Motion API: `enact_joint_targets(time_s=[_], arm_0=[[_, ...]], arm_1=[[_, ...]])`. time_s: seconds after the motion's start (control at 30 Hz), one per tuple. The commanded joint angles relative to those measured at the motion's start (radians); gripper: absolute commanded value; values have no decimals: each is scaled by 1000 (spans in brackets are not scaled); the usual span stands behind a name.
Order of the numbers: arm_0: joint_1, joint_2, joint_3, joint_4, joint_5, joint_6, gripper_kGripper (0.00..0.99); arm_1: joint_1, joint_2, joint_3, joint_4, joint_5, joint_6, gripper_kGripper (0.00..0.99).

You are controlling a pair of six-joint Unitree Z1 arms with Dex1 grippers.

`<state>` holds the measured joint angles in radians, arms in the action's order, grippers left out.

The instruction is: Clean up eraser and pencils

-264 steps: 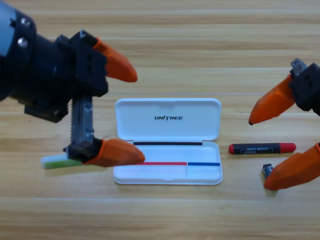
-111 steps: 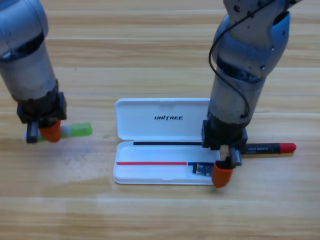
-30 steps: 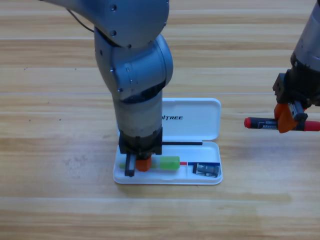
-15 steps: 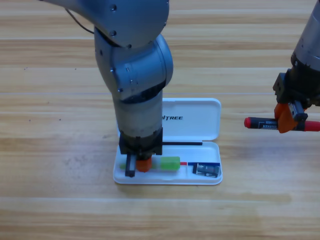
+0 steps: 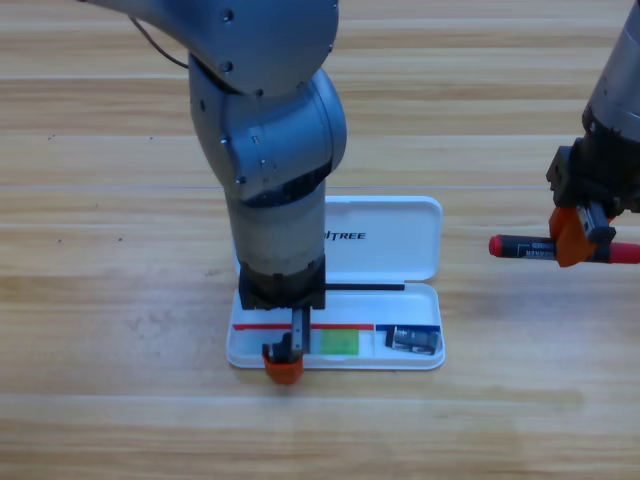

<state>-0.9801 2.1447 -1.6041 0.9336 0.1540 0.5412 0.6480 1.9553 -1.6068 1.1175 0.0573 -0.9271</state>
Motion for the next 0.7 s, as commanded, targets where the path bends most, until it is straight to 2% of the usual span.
enact_joint_targets(time_s=[0.03, 0.1, 0.17, 0.3, 0.37, 0.43, 0.53, 0.7], arm_0=[[-26, -43, 9, 25, -4, -6, 990], [-22, -150, 15, 60, 5, 6, 990], [24, -282, 24, 108, 16, 14, 990], [202, -555, 98, 156, 1, 86, 990], [294, -634, 145, 160, -16, 141, 990], [331, -651, 167, 186, -14, 161, 990], [334, -652, 220, 179, -18, 155, 990], [334, -669, 293, 136, -39, 138, 990]], arm_1=[[82, 5, -8, 51, 29, 40, 0], [117, 27, -44, 62, 29, 59, 0], [154, 57, -91, 73, 27, 82, 0], [231, 162, -239, 131, 25, 128, 0], [266, 226, -317, 156, 25, 149, 0], [292, 294, -400, 173, 25, 166, 0], [318, 395, -512, 193, 15, 180, 0], [328, 501, -619, 194, -25, 186, 0]])
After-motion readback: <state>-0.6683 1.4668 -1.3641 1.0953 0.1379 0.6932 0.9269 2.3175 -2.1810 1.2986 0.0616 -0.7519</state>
